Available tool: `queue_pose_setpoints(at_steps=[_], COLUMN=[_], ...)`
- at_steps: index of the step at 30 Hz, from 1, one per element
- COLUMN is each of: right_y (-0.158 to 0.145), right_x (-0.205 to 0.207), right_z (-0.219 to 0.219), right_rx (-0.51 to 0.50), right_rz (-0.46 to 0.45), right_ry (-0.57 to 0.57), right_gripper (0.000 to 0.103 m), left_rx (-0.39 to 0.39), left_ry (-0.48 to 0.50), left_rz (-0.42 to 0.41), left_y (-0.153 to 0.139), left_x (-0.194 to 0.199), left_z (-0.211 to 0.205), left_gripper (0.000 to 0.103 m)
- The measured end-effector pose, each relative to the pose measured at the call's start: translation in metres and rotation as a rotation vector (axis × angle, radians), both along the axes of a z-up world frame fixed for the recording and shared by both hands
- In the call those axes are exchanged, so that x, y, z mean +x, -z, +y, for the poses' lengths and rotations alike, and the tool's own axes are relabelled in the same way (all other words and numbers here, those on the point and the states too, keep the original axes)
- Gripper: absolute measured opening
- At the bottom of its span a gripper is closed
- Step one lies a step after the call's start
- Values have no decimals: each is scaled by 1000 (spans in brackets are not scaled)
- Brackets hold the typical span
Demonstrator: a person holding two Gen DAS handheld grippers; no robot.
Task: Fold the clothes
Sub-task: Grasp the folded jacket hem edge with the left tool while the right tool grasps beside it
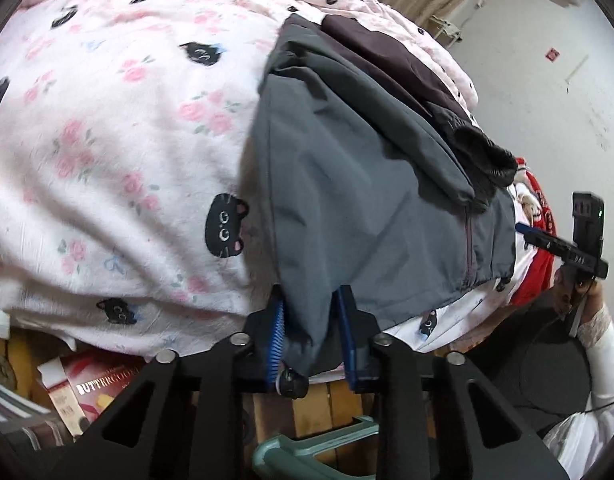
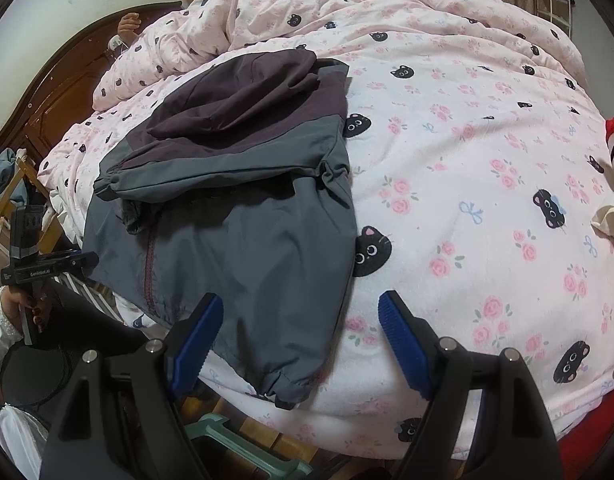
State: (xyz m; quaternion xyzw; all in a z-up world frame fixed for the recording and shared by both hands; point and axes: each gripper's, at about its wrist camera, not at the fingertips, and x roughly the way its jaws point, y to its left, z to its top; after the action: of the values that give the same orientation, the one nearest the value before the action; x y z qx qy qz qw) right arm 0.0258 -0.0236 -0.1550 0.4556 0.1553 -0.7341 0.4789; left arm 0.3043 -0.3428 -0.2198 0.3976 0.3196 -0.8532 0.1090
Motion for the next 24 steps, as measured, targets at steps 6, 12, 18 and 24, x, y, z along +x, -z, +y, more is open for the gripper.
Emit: queue_pose_setpoints(at_steps=[6, 12, 18, 24], right_y=[17, 36, 40, 21], right_x=[-4, 2, 4, -1], right_z=[0, -6, -10, 2], right_rx=[63, 131, 127, 13], right_rz=[-92, -149, -228, -372], right_ry=[1, -46, -86, -115], right_gripper=[82, 70, 16, 8], left_rx=[8, 8, 19, 28], left_ry=[-1, -4, -4, -4], left_rz=[-26, -35, -19, 55], left_y=[6, 5, 0, -26], left_x=[-2, -3, 1, 15], left_z=[-4, -5, -6, -7], left_gripper=[9, 6, 4, 3])
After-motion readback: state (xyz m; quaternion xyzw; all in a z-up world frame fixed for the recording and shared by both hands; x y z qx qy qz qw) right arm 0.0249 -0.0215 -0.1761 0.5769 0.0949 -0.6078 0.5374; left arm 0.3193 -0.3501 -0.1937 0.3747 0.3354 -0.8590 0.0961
